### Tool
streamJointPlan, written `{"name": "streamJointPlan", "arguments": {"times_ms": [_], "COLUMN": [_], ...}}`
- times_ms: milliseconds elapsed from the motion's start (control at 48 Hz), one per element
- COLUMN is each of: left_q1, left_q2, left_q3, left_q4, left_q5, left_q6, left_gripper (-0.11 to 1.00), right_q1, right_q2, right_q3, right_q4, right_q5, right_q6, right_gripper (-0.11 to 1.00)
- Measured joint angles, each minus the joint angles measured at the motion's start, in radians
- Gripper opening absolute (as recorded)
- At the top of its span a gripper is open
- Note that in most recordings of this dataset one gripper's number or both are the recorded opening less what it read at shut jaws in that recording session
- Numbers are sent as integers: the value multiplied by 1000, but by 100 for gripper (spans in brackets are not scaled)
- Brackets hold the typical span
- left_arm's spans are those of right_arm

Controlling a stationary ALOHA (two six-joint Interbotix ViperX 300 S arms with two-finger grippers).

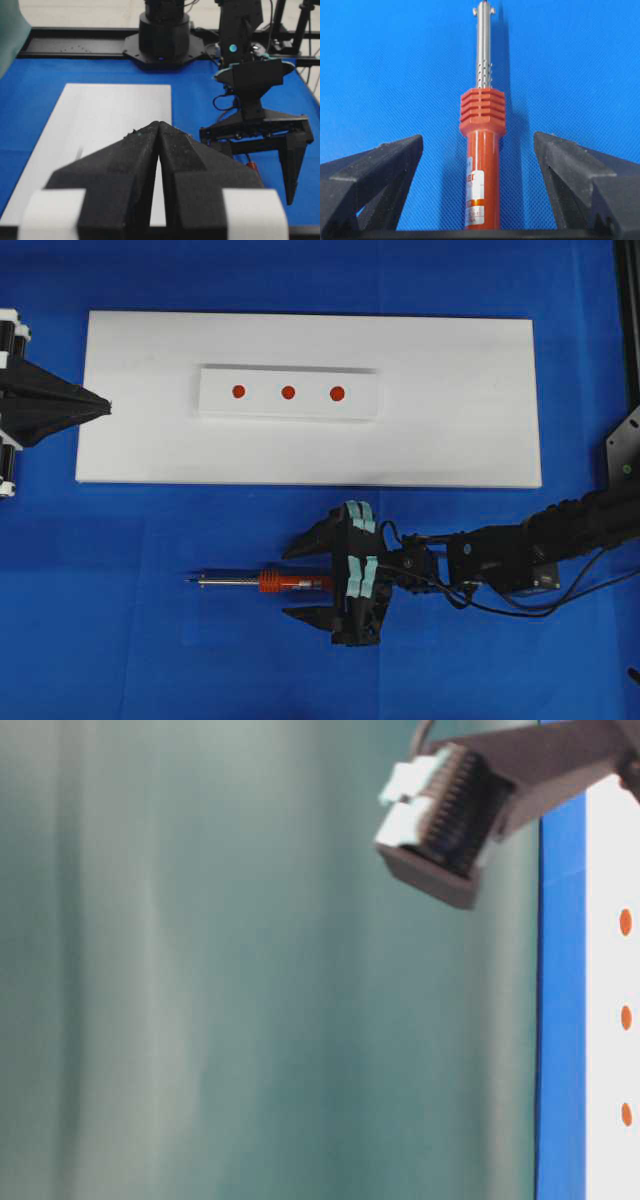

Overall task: Touch the tip of the soldering iron to the mark.
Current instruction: 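Close the right gripper around the soldering iron's red handle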

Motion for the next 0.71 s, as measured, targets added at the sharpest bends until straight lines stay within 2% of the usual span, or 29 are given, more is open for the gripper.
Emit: {"name": "streamJointPlan", "arguments": {"times_ms": [63,188,292,709], "left_q1": [0,0,0,0], "left_q2": [0,0,0,0], "left_q3": [0,0,0,3], "left_q4": [0,-2,-2,0], "left_q5": [0,0,0,2], "left_q6": [0,0,2,2], "left_gripper": [0,0,0,0], "right_q1": [3,5,5,3], "right_q2": [0,2,2,2], "right_q3": [0,-2,0,-3], "right_q4": [0,0,0,3], "right_q5": [0,11,21,28], "right_q6": [-2,-11,-15,-18], "right_gripper": [67,30,8,6]}}
